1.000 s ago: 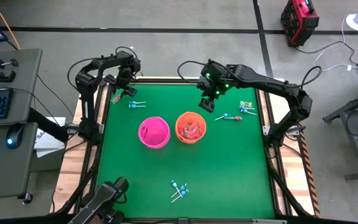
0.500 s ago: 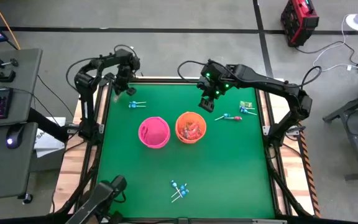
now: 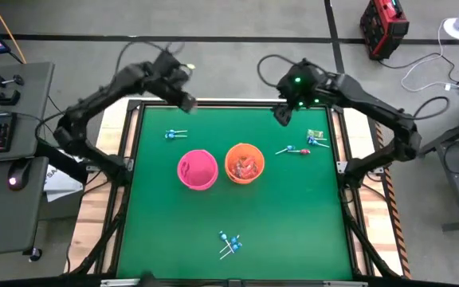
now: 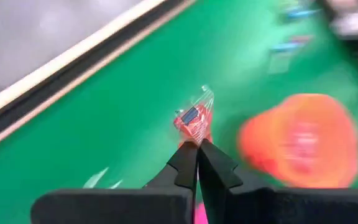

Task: Sort candy by brand, put in halloween buckets
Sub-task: Put the orange gummy into the orange bucket

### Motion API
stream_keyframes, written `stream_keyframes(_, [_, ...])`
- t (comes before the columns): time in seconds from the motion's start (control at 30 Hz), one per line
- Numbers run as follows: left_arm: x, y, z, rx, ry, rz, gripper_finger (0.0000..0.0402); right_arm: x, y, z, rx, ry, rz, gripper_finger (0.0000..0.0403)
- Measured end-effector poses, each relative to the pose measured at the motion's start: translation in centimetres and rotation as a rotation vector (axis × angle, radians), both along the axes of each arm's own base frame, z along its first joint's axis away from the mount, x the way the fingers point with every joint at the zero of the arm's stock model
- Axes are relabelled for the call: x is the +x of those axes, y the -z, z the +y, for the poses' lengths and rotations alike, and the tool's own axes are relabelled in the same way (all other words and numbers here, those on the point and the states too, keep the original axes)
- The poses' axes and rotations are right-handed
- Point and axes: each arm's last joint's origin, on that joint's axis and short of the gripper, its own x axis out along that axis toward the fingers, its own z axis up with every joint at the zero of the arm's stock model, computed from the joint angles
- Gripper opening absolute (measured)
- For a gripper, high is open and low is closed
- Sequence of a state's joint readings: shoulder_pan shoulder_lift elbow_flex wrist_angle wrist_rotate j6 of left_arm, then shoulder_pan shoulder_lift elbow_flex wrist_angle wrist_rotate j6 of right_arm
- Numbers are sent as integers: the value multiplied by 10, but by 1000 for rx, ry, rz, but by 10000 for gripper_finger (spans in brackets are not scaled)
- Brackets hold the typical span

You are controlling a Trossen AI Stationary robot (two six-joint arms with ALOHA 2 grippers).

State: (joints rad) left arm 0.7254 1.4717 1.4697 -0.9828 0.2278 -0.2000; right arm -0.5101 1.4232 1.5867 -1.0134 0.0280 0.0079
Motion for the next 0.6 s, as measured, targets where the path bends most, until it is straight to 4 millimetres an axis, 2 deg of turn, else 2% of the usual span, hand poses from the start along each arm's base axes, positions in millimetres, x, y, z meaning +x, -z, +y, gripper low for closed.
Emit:
stream_keyframes(0.13, [45, -9, -53, 53, 162, -178, 0, -11, -7, -3, 8, 61, -35, 275])
stream_keyframes(0.3, [102, 7, -100, 132, 321, -261, 0, -13, -7, -6, 11, 80, -39, 275])
stream_keyframes(0.47, [140, 39, -123, 190, 405, -227, 0, -12, -7, -4, 14, 72, -36, 275])
stream_keyframes(0.6, [155, 64, -128, 139, 397, -173, 18, -12, -6, -3, 37, 94, -43, 275])
